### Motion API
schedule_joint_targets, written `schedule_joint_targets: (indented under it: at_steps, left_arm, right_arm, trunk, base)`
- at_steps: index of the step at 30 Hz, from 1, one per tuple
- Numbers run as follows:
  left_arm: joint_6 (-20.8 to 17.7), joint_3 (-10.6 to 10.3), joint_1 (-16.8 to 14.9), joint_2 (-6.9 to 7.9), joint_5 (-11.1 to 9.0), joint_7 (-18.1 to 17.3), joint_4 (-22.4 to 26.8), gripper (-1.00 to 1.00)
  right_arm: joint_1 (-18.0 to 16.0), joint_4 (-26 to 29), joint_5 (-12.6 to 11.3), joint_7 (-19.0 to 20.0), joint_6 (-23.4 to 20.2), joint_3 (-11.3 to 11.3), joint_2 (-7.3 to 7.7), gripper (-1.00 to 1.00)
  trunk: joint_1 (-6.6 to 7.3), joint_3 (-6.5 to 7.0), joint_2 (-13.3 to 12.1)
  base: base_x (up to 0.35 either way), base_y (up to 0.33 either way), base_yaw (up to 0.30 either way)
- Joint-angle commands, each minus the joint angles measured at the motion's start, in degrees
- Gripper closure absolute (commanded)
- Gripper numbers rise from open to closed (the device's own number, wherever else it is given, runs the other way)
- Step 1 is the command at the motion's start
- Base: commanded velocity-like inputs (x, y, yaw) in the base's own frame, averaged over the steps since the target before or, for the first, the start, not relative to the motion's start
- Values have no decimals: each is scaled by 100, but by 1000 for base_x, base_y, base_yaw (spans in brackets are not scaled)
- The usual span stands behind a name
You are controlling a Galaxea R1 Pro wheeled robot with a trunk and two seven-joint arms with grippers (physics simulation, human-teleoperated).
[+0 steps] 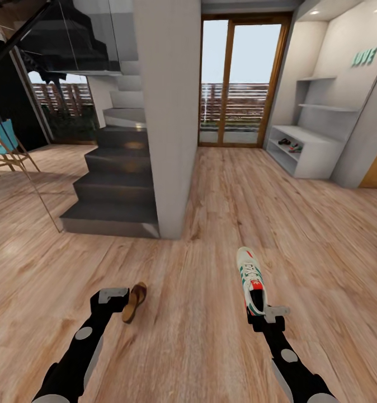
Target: Pick up the two gym shoes and the two sandals from the corridor floor and place them onto the hallstand (shoe rack) in the corridor, making sure they are on the rack and not on the floor. Arrange them so the two gym shoes are next to each other and the two sandals are next to each other.
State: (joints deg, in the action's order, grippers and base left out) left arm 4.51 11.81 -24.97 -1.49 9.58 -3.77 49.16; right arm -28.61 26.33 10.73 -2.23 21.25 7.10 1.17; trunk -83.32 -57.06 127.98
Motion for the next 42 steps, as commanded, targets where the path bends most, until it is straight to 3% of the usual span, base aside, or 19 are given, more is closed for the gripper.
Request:
schedule_joint_targets:
  at_steps: [1, 11, 42]
  left_arm:
    - [22, 36, -5, -9, 60, -39, -2, -100]
    - [21, 35, -4, -9, 61, -16, -3, -100]
    - [26, 36, -6, -9, 61, 10, -3, -100]
  right_arm:
    - [-4, -5, 61, -22, 18, 19, -2, 100]
    - [-4, -5, 61, -21, 12, 19, -10, 100]
    - [-4, -1, 61, -15, 17, 11, -20, 100]
  trunk:
    - [-1, -5, 2]
    - [-1, -5, 2]
    - [-1, -5, 2]
  base:
    - [169, 144, -2]
    - [286, 91, 0]
    - [89, 1, 0]
